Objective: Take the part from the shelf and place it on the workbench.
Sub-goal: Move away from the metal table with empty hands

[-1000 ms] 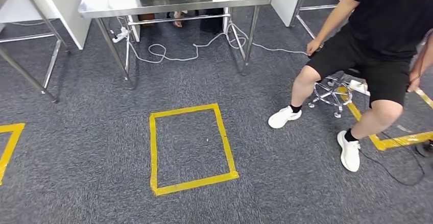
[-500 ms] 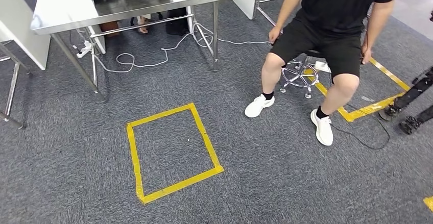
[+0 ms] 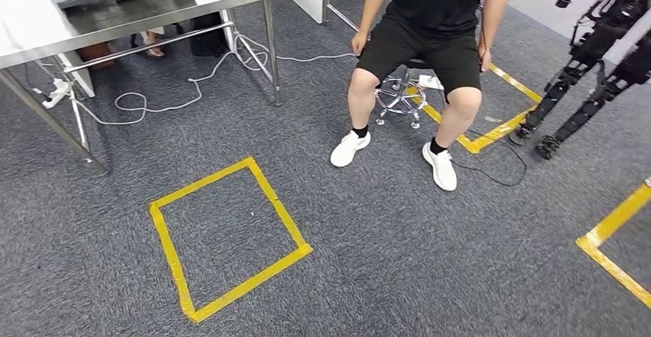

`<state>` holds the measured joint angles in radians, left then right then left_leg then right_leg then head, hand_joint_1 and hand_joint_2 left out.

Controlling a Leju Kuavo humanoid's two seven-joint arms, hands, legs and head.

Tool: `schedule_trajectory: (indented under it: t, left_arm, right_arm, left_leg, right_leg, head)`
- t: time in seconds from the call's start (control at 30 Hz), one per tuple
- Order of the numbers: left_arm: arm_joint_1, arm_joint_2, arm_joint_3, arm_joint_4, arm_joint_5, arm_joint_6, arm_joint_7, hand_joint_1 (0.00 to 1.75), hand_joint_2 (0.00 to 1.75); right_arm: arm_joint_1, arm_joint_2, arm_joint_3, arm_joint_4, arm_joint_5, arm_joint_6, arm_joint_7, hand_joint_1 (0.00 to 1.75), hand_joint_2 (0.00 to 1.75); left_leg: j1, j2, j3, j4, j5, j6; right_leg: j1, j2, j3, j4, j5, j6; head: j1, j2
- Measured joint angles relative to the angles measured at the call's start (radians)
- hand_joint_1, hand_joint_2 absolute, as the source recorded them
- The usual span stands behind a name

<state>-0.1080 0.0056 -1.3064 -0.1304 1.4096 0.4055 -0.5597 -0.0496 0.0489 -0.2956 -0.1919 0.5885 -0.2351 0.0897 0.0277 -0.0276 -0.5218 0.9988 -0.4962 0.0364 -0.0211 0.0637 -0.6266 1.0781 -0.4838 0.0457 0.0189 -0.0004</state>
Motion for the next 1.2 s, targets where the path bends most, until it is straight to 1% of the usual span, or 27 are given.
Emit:
schedule_trajectory:
  t: [0.07, 0.1, 0.13, 0.17, 0.2, 0.23, 0.3, 0.33, 0.37, 0.4, 0.47, 0.53, 0.57, 0.6, 0.63, 0.67, 0.7, 0.77, 0.8, 0.87, 0.93, 1.0, 1.03, 1.07, 1.13, 1.17, 1.2]
  left_arm:
    - [0.002, 0.001, -0.003, 0.000, 0.001, 0.000, 0.003, 0.00, 0.00]
    - [0.003, 0.002, -0.004, 0.000, 0.002, 0.000, 0.004, 0.00, 0.00]
    - [0.003, 0.002, -0.004, 0.000, 0.002, 0.000, 0.005, 0.00, 0.00]
    - [0.003, 0.002, -0.005, 0.000, 0.003, 0.001, 0.006, 0.00, 0.00]
    - [0.002, 0.002, -0.005, 0.000, 0.003, 0.002, 0.006, 0.00, 0.00]
    - [0.001, 0.002, -0.005, 0.000, 0.004, 0.002, 0.006, 0.00, 0.00]
    - [0.000, 0.002, -0.006, 0.000, 0.004, 0.003, 0.005, 0.00, 0.00]
    - [-0.001, 0.002, -0.007, 0.000, 0.004, 0.004, 0.005, 0.00, 0.00]
    - [-0.003, 0.002, -0.008, 0.000, 0.004, 0.005, 0.005, 0.00, 0.00]
    - [-0.005, 0.002, -0.008, 0.000, 0.005, 0.006, 0.005, 0.00, 0.00]
    - [-0.008, 0.002, -0.008, 0.000, 0.007, 0.009, 0.008, 0.00, 0.00]
    - [-0.007, 0.002, -0.008, 0.000, 0.011, 0.012, 0.011, 0.00, 0.00]
    - [-0.005, 0.002, -0.008, 0.000, 0.013, 0.013, 0.012, 0.00, 0.00]
    - [-0.002, 0.002, -0.008, 0.000, 0.015, 0.014, 0.013, 0.00, 0.00]
    - [-0.001, 0.002, -0.008, 0.000, 0.016, 0.014, 0.013, 0.00, 0.00]
    - [0.000, 0.002, -0.008, 0.000, 0.018, 0.015, 0.014, 0.00, 0.00]
    - [0.000, 0.002, -0.008, 0.000, 0.019, 0.015, 0.014, 0.00, 0.00]
    - [0.001, 0.002, -0.008, 0.000, 0.019, 0.016, 0.014, 0.00, 0.00]
    - [0.002, 0.001, -0.008, 0.000, 0.019, 0.016, 0.015, 0.00, 0.00]
    - [0.002, 0.001, -0.008, 0.000, 0.019, 0.016, 0.015, 0.00, 0.00]
    - [-0.001, 0.001, -0.008, 0.000, 0.020, 0.017, 0.016, 0.00, 0.00]
    - [-0.003, 0.000, -0.008, 0.000, 0.021, 0.018, 0.016, 0.00, 0.00]
    - [-0.003, 0.000, -0.008, 0.000, 0.022, 0.019, 0.015, 0.00, 0.00]
    - [-0.001, 0.001, -0.008, 0.000, 0.022, 0.020, 0.015, 0.00, 0.00]
    - [0.000, 0.001, -0.008, 0.000, 0.022, 0.021, 0.016, 0.00, 0.00]
    - [0.000, 0.001, -0.008, 0.000, 0.022, 0.021, 0.016, 0.00, 0.00]
    - [-0.001, 0.001, -0.008, 0.000, 0.023, 0.021, 0.016, 0.00, 0.00]
  right_arm:
    - [-0.001, 0.001, 0.000, 0.000, 0.003, 0.000, 0.001, 0.00, 0.00]
    - [-0.001, 0.001, 0.000, 0.000, 0.005, 0.000, 0.001, 0.00, 0.00]
    - [-0.001, 0.001, 0.000, 0.000, 0.007, 0.000, 0.001, 0.00, 0.00]
    - [0.000, 0.001, 0.000, 0.000, 0.008, 0.000, 0.001, 0.00, 0.00]
    - [0.001, 0.000, 0.000, 0.000, 0.009, 0.000, 0.001, 0.00, 0.00]
    - [0.000, 0.000, 0.000, 0.000, 0.009, 0.001, 0.001, 0.00, 0.00]
    - [-0.005, -0.001, 0.000, 0.000, 0.010, 0.001, 0.001, 0.00, 0.00]
    - [-0.006, 0.000, 0.000, 0.000, 0.010, 0.001, 0.001, 0.00, 0.00]
    - [-0.007, 0.000, 0.000, 0.000, 0.010, 0.001, 0.001, 0.00, 0.00]
    - [-0.006, 0.000, 0.000, 0.000, 0.010, 0.001, 0.002, 0.00, 0.00]
    - [-0.004, 0.000, 0.000, 0.000, 0.010, 0.001, 0.004, 0.00, 0.00]
    - [-0.005, 0.001, 0.000, 0.000, 0.012, 0.001, 0.006, 0.00, 0.00]
    - [-0.006, 0.002, 0.000, 0.000, 0.013, 0.001, 0.006, 0.00, 0.00]
    - [-0.006, 0.003, 0.000, 0.000, 0.014, 0.001, 0.006, 0.00, 0.00]
    - [-0.005, 0.003, 0.000, 0.000, 0.015, 0.001, 0.006, 0.00, 0.00]
    - [-0.004, 0.004, 0.000, 0.000, 0.016, 0.001, 0.006, 0.00, 0.00]
    - [-0.003, 0.004, 0.000, 0.000, 0.018, 0.001, 0.006, 0.00, 0.00]
    - [-0.004, 0.004, 0.000, 0.000, 0.019, 0.001, 0.006, 0.00, 0.00]
    - [-0.006, 0.003, 0.000, 0.000, 0.020, 0.001, 0.006, 0.00, 0.00]
    - [-0.008, 0.002, 0.000, 0.000, 0.020, 0.001, 0.006, 0.00, 0.00]
    - [-0.004, 0.001, 0.000, 0.000, 0.021, 0.001, 0.006, 0.00, 0.00]
    - [-0.002, 0.000, 0.000, 0.000, 0.022, 0.001, 0.006, 0.00, 0.00]
    - [-0.003, 0.001, 0.000, 0.000, 0.022, 0.001, 0.006, 0.00, 0.00]
    - [-0.004, 0.001, 0.000, 0.000, 0.022, 0.001, 0.006, 0.00, 0.00]
    - [-0.005, 0.000, 0.000, 0.000, 0.022, 0.001, 0.006, 0.00, 0.00]
    - [-0.005, 0.000, 0.000, 0.000, 0.022, 0.001, 0.006, 0.00, 0.00]
    - [-0.004, -0.001, 0.000, 0.000, 0.022, 0.001, 0.006, 0.00, 0.00]
  left_leg:
    - [-0.007, 0.033, -0.006, -0.001, 0.003, 0.007]
    - [-0.010, 0.049, -0.009, 0.000, 0.004, 0.008]
    - [-0.013, 0.064, -0.011, 0.000, 0.005, 0.009]
    - [-0.014, 0.078, -0.012, 0.000, 0.005, 0.009]
    - [-0.015, 0.090, -0.011, 0.000, 0.005, 0.009]
    - [-0.016, 0.102, -0.010, 0.000, 0.005, 0.008]
    - [-0.023, 0.124, -0.005, 0.003, 0.002, 0.001]
    - [-0.026, 0.133, -0.002, 0.003, -0.001, -0.003]
    - [-0.028, 0.144, 0.001, 0.004, -0.004, -0.009]
    - [-0.026, 0.149, 0.004, 0.004, -0.007, -0.014]
    - [-0.020, 0.115, -0.006, 0.033, -0.033, -0.027]
    - [-0.015, 0.053, -0.050, 0.137, -0.102, -0.036]
    - [-0.014, 0.035, -0.080, 0.207, -0.139, -0.038]
    - [-0.013, 0.028, -0.106, 0.267, -0.162, -0.041]
    - [-0.010, 0.026, -0.121, 0.298, -0.165, -0.044]
    - [-0.005, 0.025, -0.119, 0.291, -0.147, -0.048]
    - [0.001, 0.022, -0.101, 0.248, -0.112, -0.052]
    - [0.018, -0.013, -0.047, 0.118, -0.041, -0.063]
    - [0.022, -0.032, -0.030, 0.074, -0.025, -0.064]
    - [0.017, -0.049, -0.024, 0.048, -0.025, -0.053]
    - [0.008, -0.026, -0.026, 0.044, -0.019, -0.030]
    - [0.007, -0.002, -0.026, 0.033, -0.009, -0.010]
    - [0.005, 0.013, -0.026, 0.030, -0.007, -0.004]
    - [0.002, 0.027, -0.028, 0.029, -0.006, 0.000]
    - [-0.005, 0.057, -0.031, 0.030, -0.005, 0.002]
    - [-0.008, 0.070, -0.032, 0.030, -0.005, 0.002]
    - [-0.010, 0.082, -0.032, 0.030, -0.005, 0.002]
  right_leg:
    - [0.000, -0.042, -0.062, 0.133, -0.062, -0.008]
    - [0.000, -0.048, -0.085, 0.189, -0.083, -0.007]
    - [0.000, -0.051, -0.090, 0.213, -0.090, -0.003]
    - [0.000, -0.055, -0.071, 0.194, -0.082, 0.003]
    - [0.001, -0.064, -0.032, 0.137, -0.064, 0.009]
    - [0.003, -0.086, 0.018, 0.061, -0.043, 0.012]
    - [0.013, -0.131, 0.089, -0.059, -0.014, 0.004]
    - [0.017, -0.142, 0.101, -0.083, -0.009, -0.003]
    - [0.020, -0.136, 0.100, -0.089, -0.007, -0.009]
    - [0.014, -0.122, 0.099, -0.091, -0.005, -0.015]
    - [0.002, -0.102, 0.101, -0.095, 0.003, -0.029]
    - [-0.006, -0.082, 0.101, -0.096, 0.011, -0.042]
    - [-0.006, -0.071, 0.099, -0.096, 0.013, -0.046]
    - [-0.006, -0.058, 0.097, -0.096, 0.014, -0.047]
    - [-0.007, -0.045, 0.097, -0.095, 0.015, -0.047]
    - [-0.009, -0.030, 0.097, -0.093, 0.015, -0.047]
    - [-0.011, -0.016, 0.098, -0.090, 0.014, -0.044]
    - [-0.012, 0.011, 0.094, -0.075, 0.008, -0.033]
    - [-0.011, 0.023, 0.087, -0.065, 0.004, -0.024]
    - [-0.005, 0.045, 0.068, -0.056, 0.004, -0.003]
    - [-0.008, 0.054, 0.053, -0.057, 0.009, 0.014]
    - [-0.009, 0.014, 0.026, -0.010, -0.016, 0.016]
    - [-0.009, -0.016, -0.001, 0.046, -0.043, 0.012]
    - [-0.007, -0.037, -0.035, 0.115, -0.074, 0.009]
    - [-0.006, -0.050, -0.084, 0.222, -0.113, 0.011]
    - [-0.004, -0.052, -0.080, 0.223, -0.109, 0.015]
    - [-0.002, -0.057, -0.055, 0.183, -0.093, 0.020]
  head:
    - [0.004, 0.000]
    - [0.004, 0.000]
    - [0.004, 0.000]
    - [0.004, 0.000]
    - [0.004, 0.000]
    - [0.004, 0.000]
    - [0.003, 0.000]
    - [0.002, 0.000]
    - [0.000, 0.000]
    - [-0.001, 0.000]
    - [-0.003, 0.000]
    - [-0.005, 0.000]
    - [-0.006, 0.000]
    - [-0.006, 0.000]
    - [-0.006, 0.000]
    - [-0.006, 0.000]
    - [-0.006, 0.000]
    - [-0.008, 0.000]
    - [-0.008, 0.000]
    - [-0.007, 0.000]
    - [-0.006, 0.000]
    - [-0.001, 0.000]
    - [0.001, 0.000]
    - [0.004, 0.000]
    - [0.004, 0.000]
    - [0.004, 0.000]
    - [0.005, 0.000]
